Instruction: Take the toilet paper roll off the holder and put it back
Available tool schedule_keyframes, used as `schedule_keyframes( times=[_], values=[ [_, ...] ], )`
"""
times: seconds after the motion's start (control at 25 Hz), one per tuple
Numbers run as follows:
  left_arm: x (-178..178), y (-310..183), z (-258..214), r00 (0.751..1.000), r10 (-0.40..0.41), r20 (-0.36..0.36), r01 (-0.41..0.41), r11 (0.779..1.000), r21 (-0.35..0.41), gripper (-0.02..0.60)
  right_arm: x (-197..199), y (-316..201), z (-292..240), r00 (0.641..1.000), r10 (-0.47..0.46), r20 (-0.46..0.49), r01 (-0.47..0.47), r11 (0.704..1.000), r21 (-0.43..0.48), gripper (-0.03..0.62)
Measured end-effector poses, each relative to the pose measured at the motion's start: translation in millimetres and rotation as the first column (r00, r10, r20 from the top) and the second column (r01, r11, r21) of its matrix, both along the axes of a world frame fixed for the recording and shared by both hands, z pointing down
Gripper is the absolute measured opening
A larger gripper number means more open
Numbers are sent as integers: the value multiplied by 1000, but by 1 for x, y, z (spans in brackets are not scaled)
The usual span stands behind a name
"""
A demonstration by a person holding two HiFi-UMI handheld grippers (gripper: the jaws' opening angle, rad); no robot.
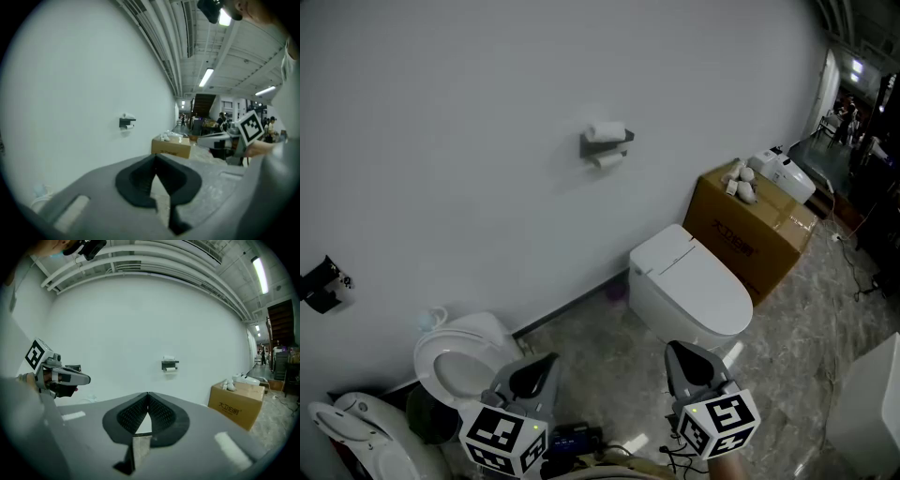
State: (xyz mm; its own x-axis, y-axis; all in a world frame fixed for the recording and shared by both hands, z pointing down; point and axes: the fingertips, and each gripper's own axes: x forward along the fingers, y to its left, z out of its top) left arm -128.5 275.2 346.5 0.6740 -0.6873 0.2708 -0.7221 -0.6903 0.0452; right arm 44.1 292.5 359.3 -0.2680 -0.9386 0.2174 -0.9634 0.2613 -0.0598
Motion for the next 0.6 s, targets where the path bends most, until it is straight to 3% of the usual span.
schedule_keyframes(
  times=[0.32, 0.52, 0.56, 0.6],
  values=[
    [-1, -3, 8, 999, -35, 30, 36, 999, -20, -5, 0, -1, 2, 999, -21, 32, 22, 1000, -11, 6],
    [2, -4, 8, 998, -58, 13, 58, 998, -21, -5, 6, -1, 4, 998, -14, 56, 15, 1000, -5, 8],
    [4, -3, 7, 999, -53, 11, 53, 998, -20, 29, 8, -1, 4, 998, -13, 61, 13, 1000, -4, 11],
    [7, -2, 6, 999, -47, 12, 47, 999, -17, 101, 9, -1, 4, 998, -14, 65, 14, 1000, -4, 22]
  ],
)
